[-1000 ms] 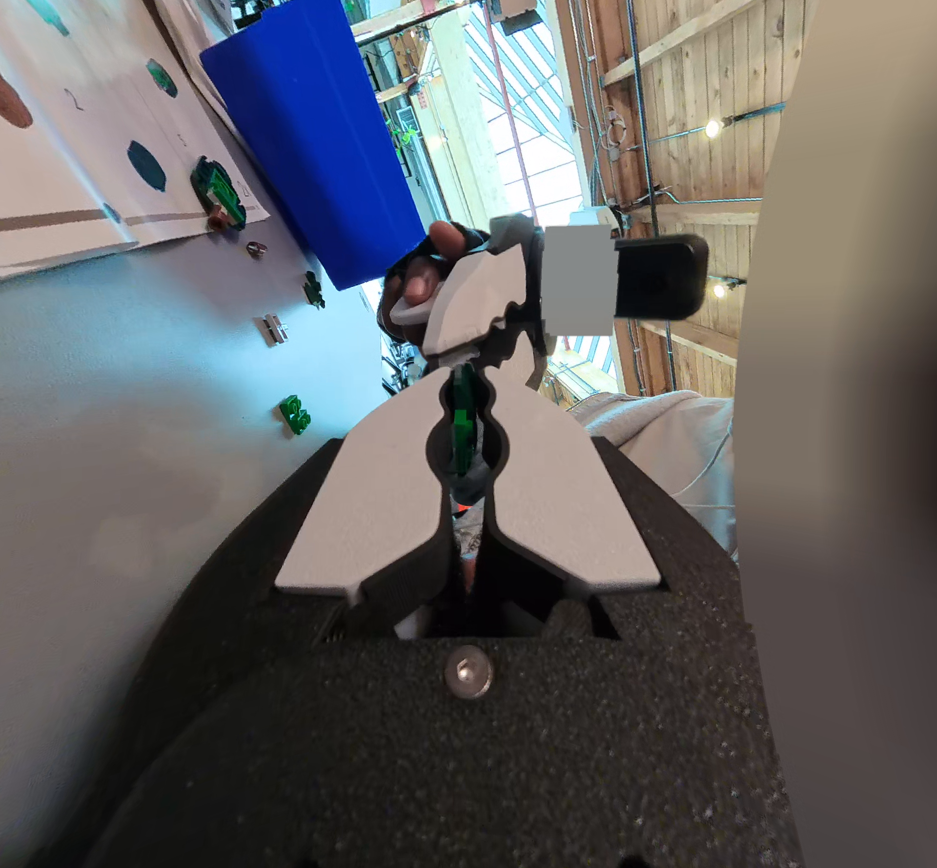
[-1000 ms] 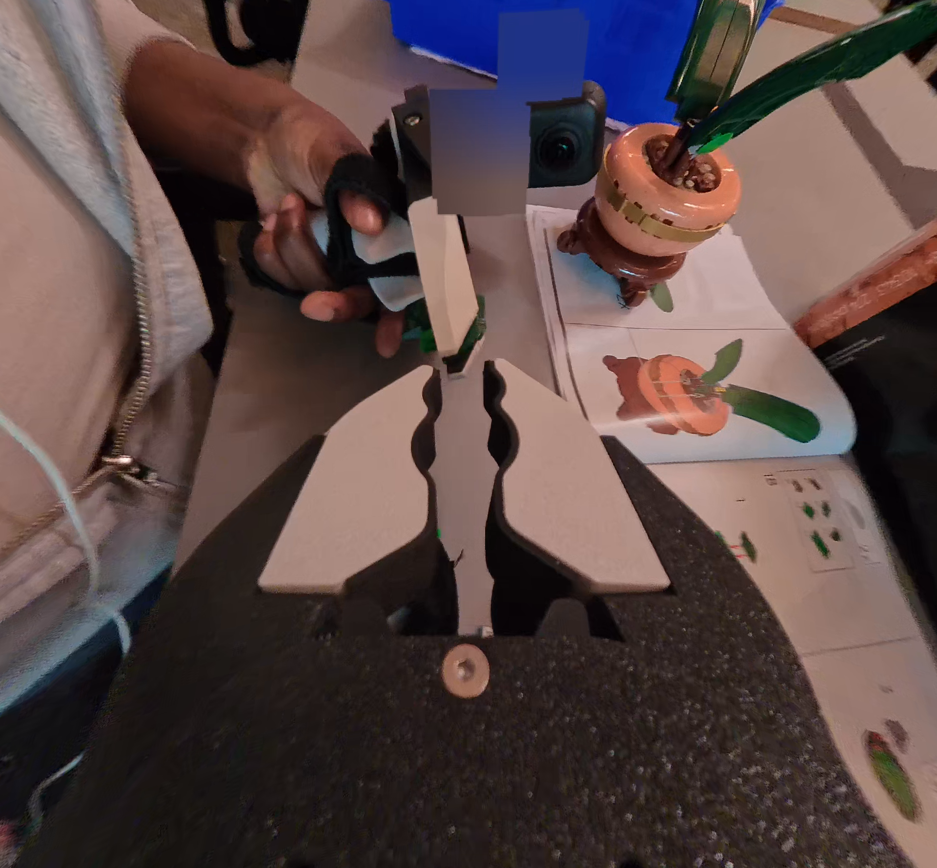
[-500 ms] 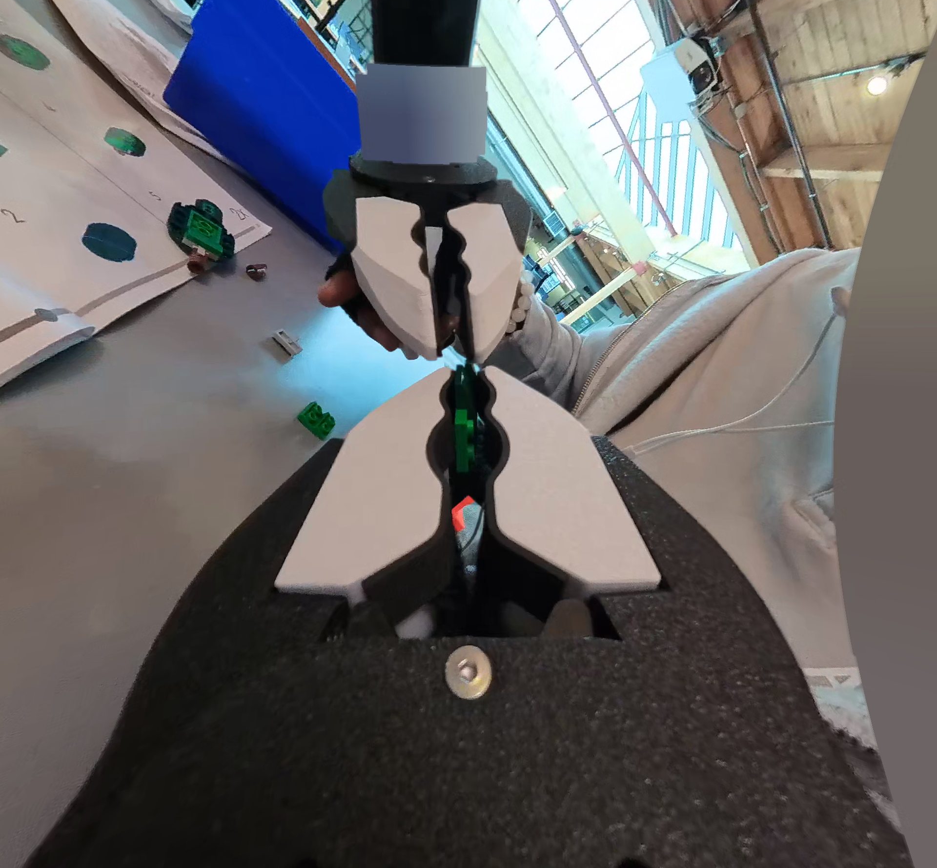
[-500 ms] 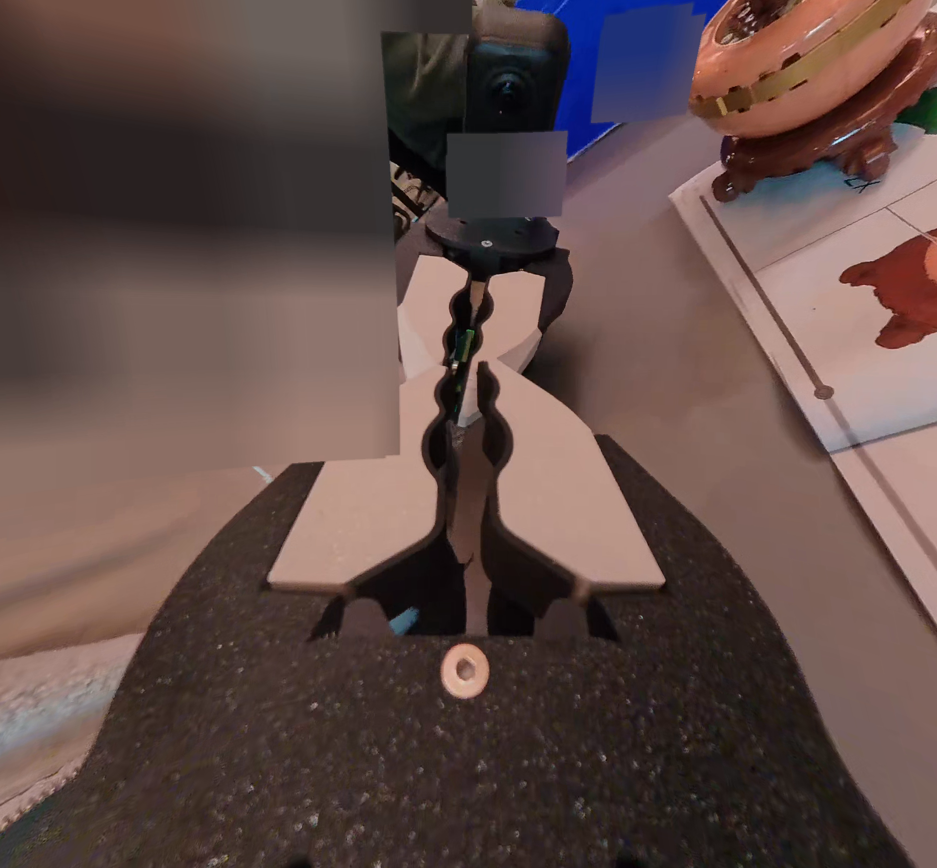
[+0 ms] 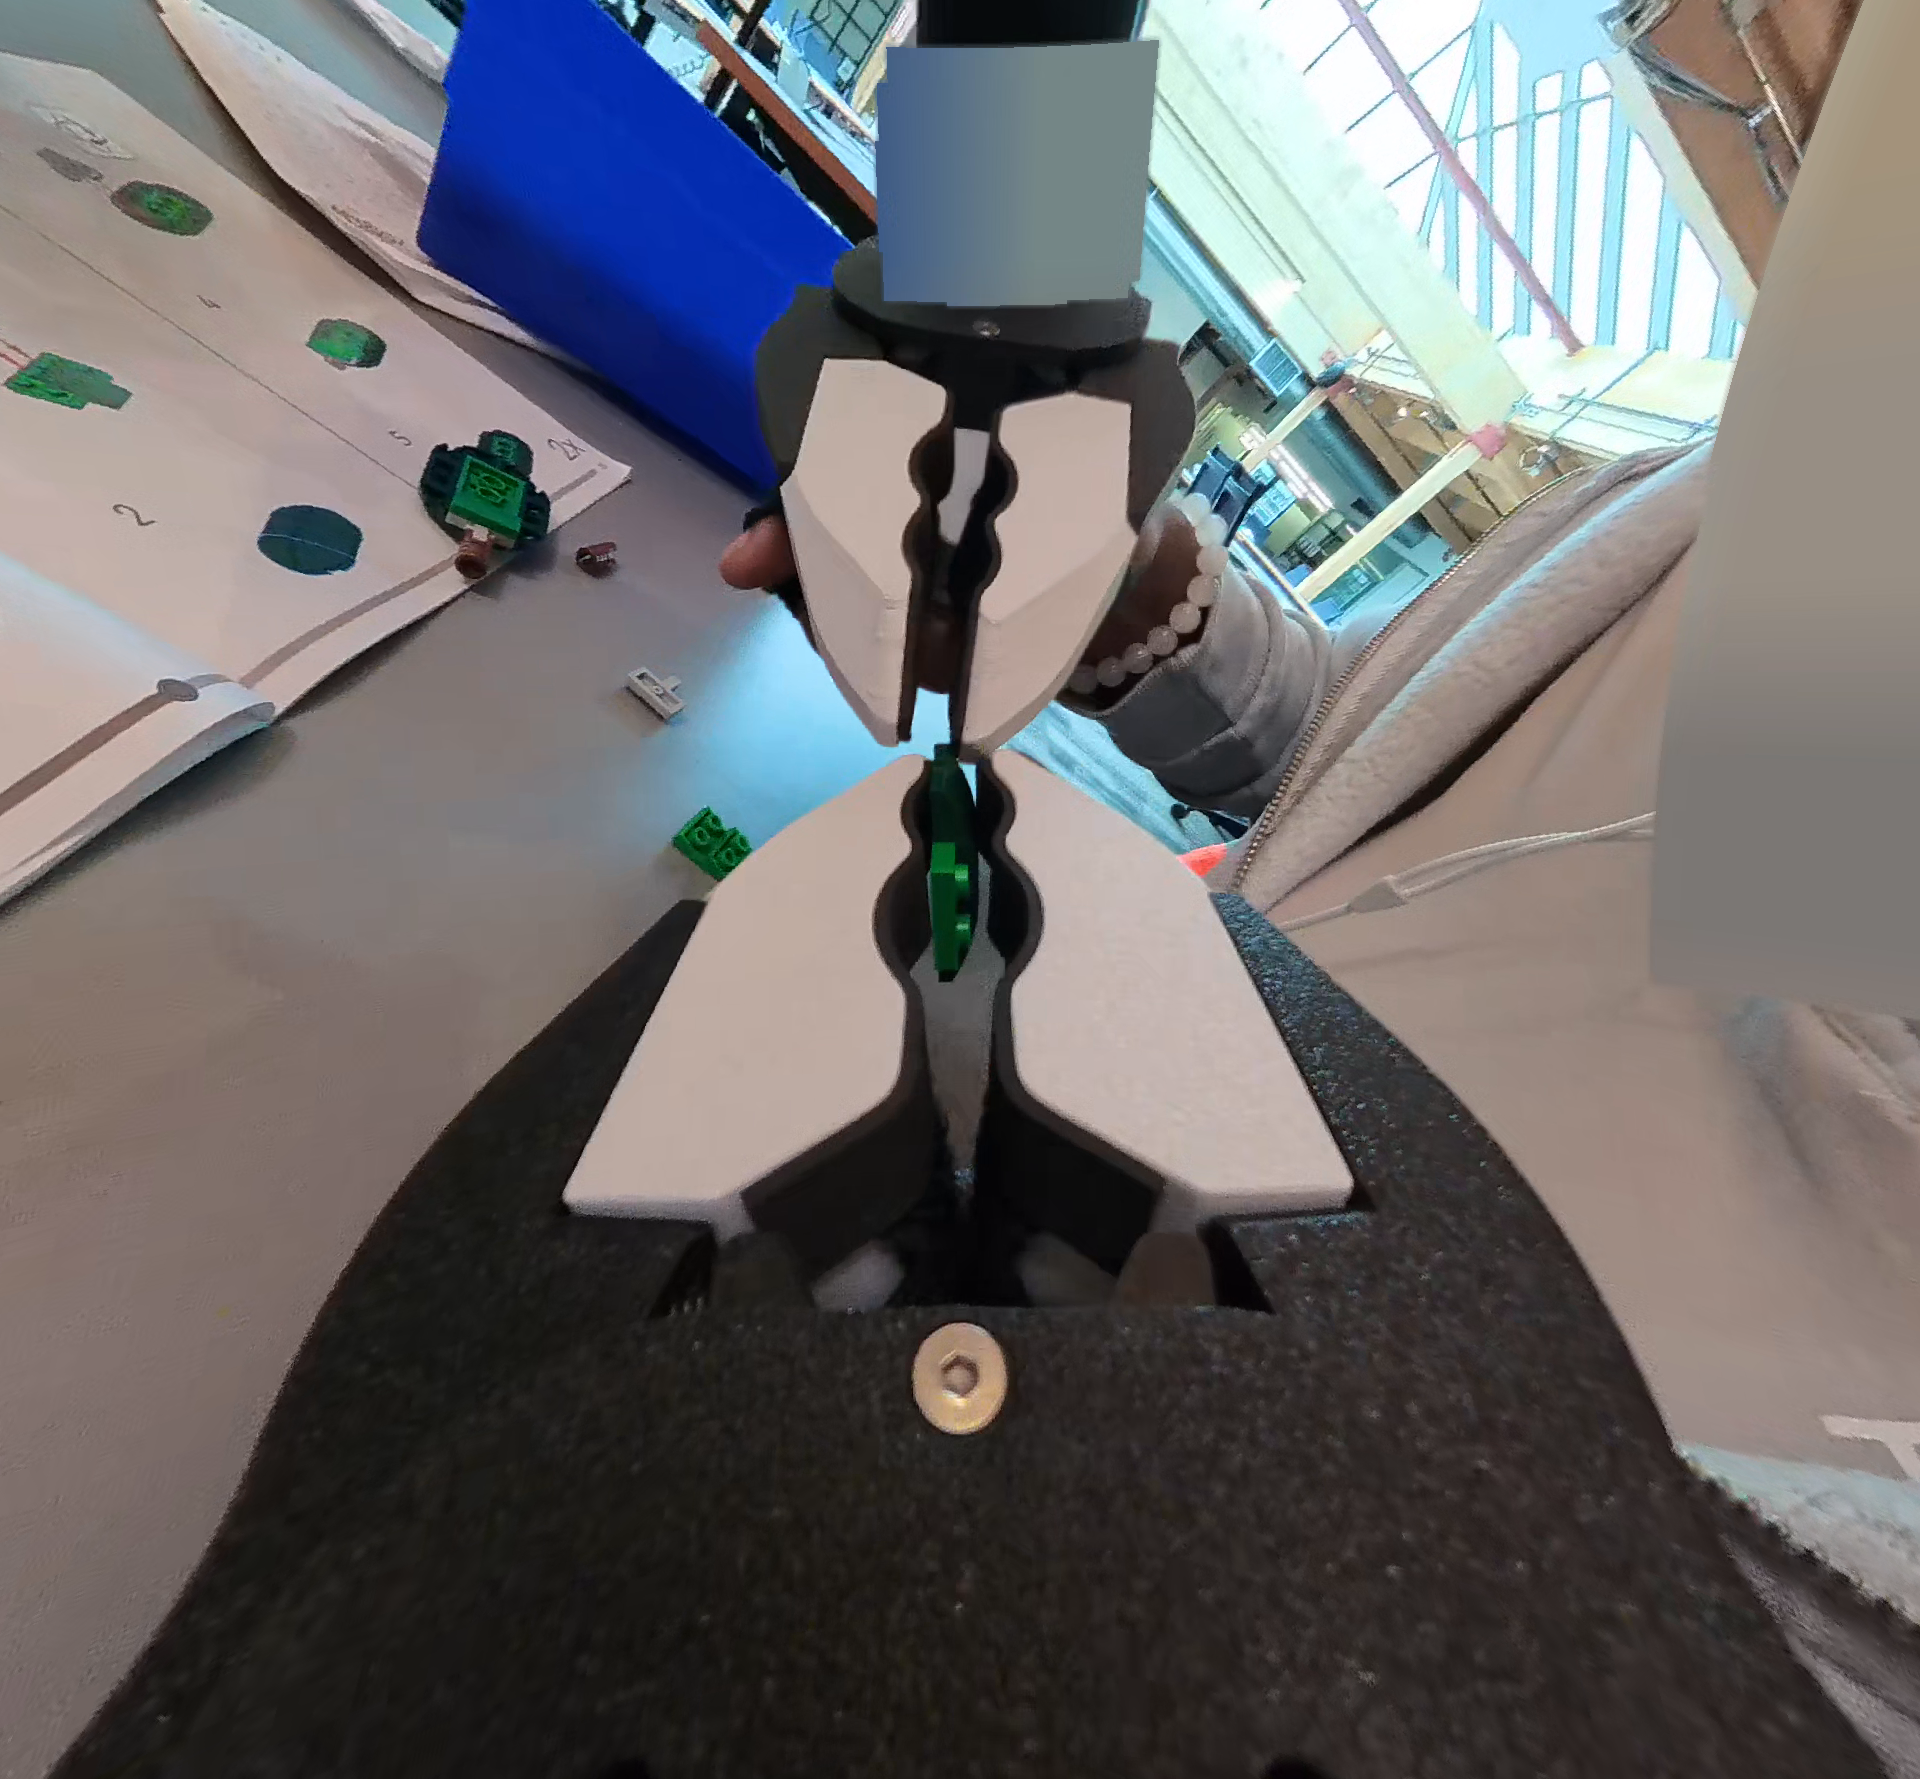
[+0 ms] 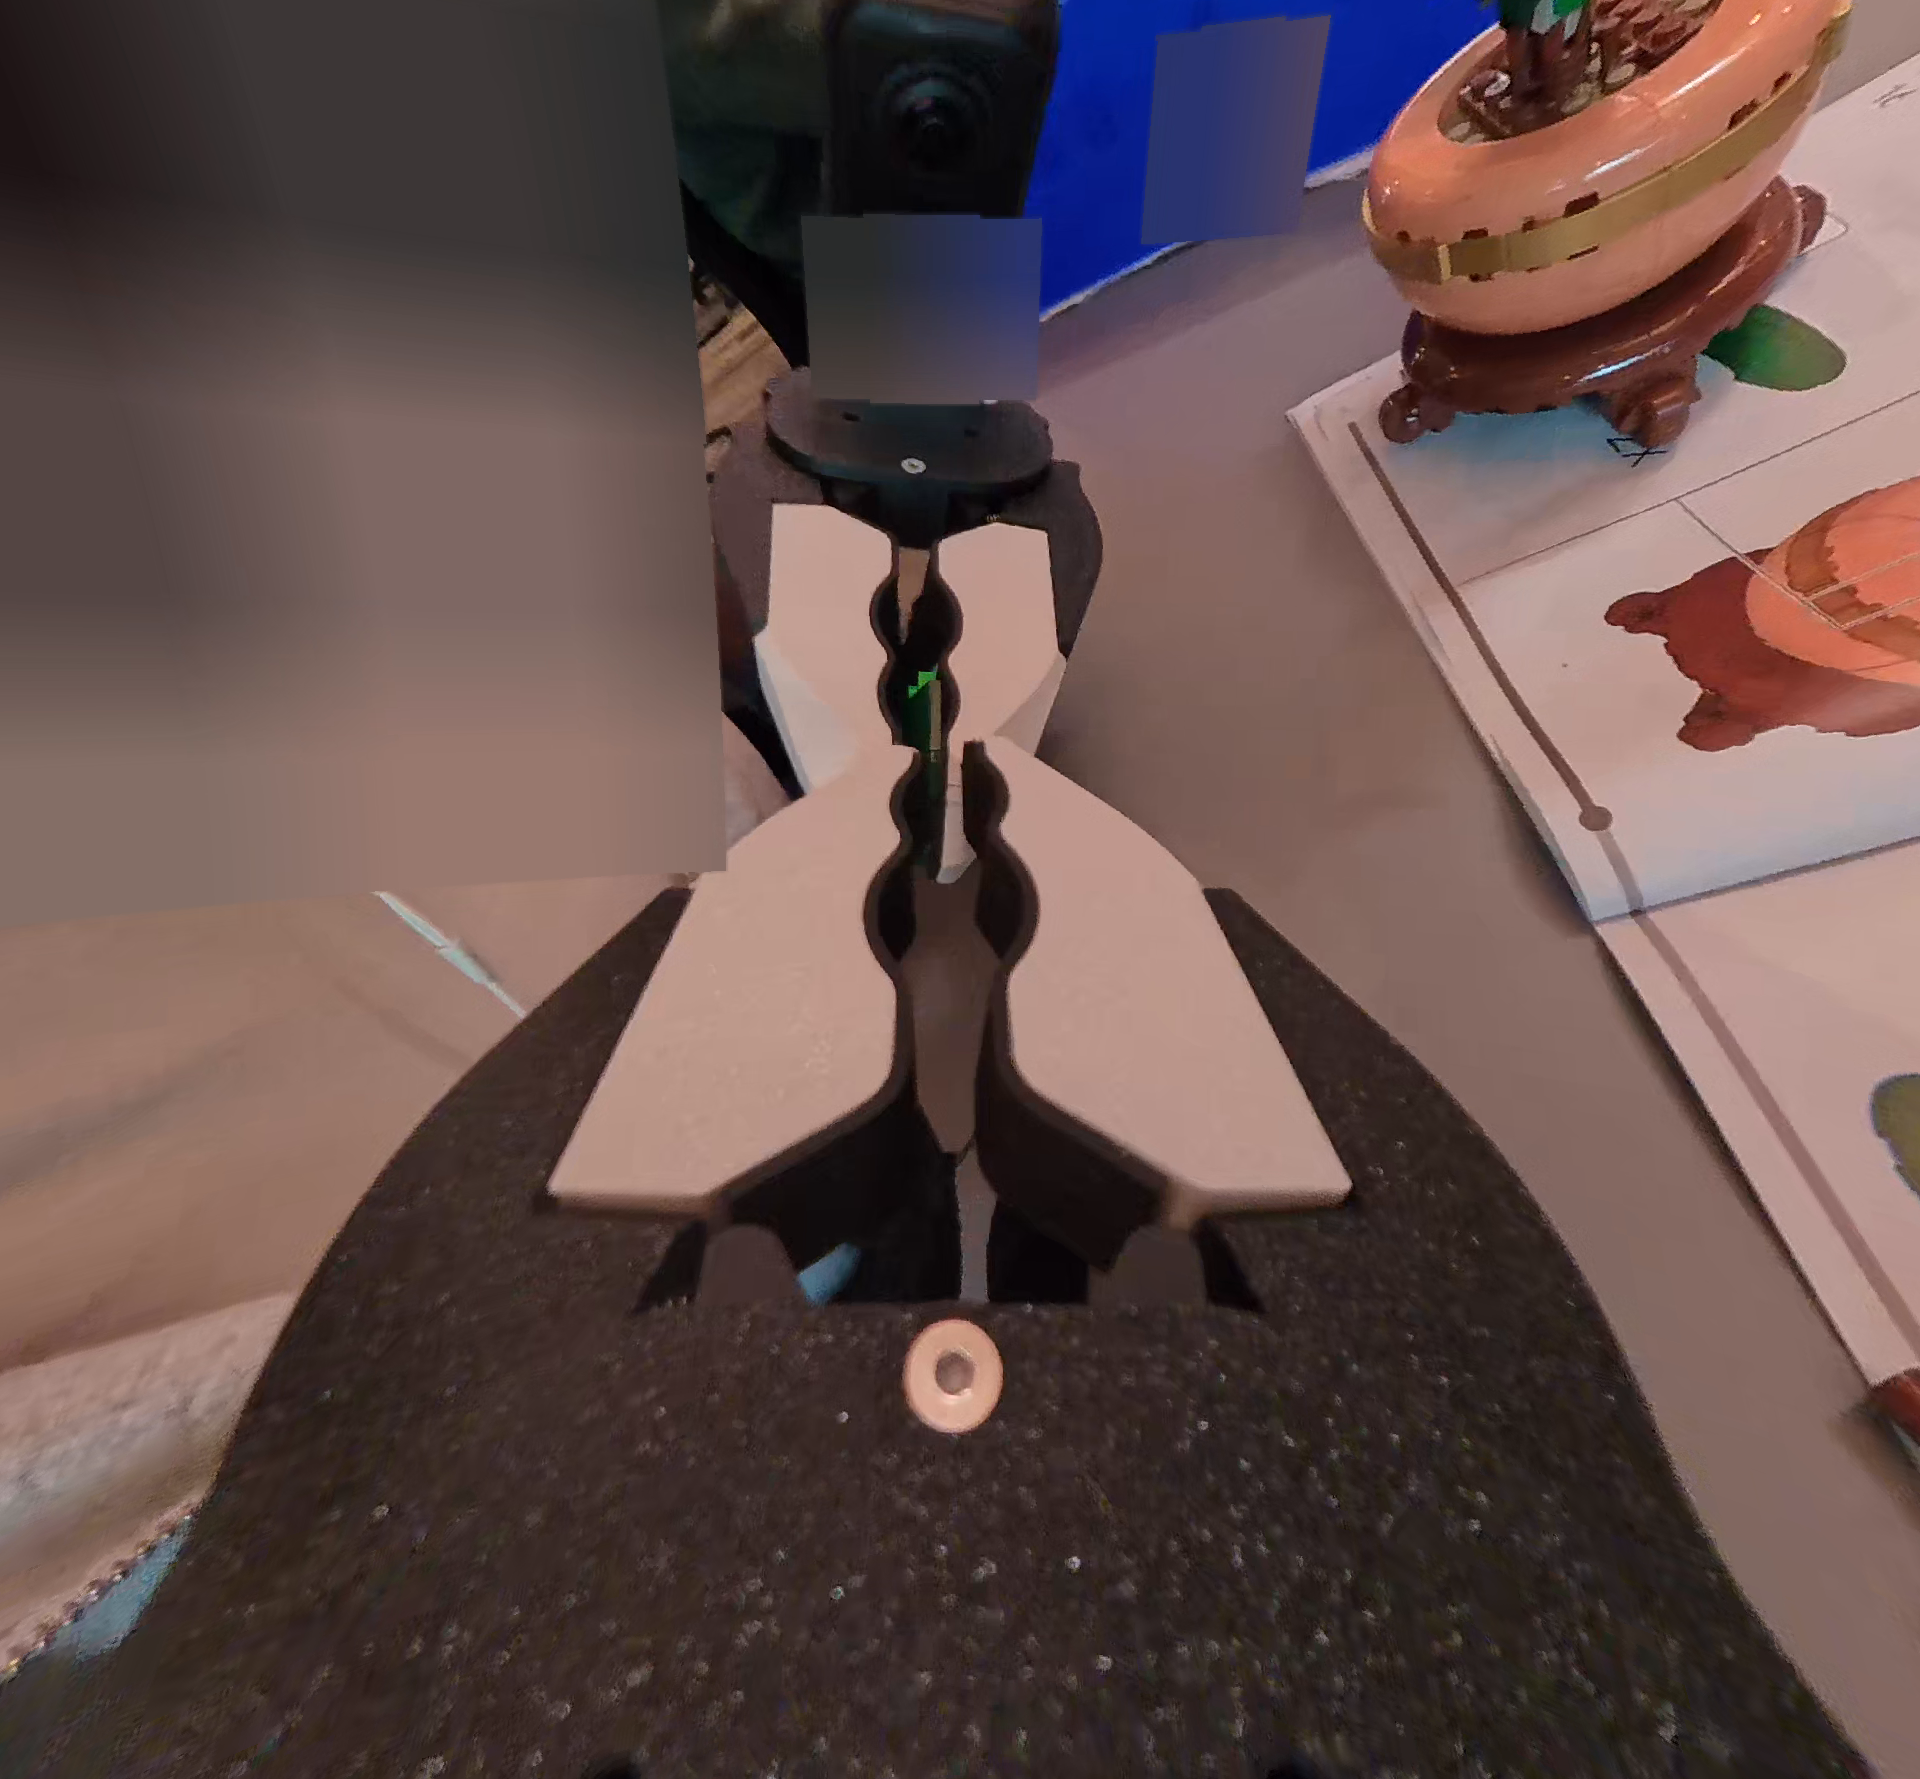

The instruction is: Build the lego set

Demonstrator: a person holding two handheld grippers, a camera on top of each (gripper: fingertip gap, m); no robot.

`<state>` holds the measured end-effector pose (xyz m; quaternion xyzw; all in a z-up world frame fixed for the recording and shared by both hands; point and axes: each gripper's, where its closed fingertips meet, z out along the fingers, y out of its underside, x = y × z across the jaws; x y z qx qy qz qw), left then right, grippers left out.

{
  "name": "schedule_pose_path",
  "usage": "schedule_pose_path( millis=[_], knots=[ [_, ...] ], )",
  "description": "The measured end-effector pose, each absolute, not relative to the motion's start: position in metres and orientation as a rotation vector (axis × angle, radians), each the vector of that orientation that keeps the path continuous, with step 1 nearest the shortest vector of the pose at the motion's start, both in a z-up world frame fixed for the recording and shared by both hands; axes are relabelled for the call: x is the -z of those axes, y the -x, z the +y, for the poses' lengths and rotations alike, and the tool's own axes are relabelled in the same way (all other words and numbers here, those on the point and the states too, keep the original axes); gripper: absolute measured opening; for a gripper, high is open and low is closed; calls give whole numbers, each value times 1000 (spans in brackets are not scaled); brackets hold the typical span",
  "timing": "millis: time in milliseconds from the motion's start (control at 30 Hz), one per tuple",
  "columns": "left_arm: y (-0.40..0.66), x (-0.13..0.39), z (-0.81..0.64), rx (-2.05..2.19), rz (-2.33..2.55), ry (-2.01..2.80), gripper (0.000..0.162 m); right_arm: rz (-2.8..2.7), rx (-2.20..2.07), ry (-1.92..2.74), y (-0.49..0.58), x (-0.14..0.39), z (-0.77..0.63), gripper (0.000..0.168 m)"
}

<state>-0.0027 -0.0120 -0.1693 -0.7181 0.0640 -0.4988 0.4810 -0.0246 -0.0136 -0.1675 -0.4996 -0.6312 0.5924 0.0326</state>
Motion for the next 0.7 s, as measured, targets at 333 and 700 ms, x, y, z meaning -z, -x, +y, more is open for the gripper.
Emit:
schedule_pose_path(
  millis=[333, 700],
  knots=[
    [60, 149, 17, 1701, -482, 1296, 4, -1546, -1741, 1356, 40, 133, 27, 24],
    [58, 157, 27, 1746, -632, 1213, 5, -1608, -1189, 1226, 57, 165, 7, 0]
  ],
)
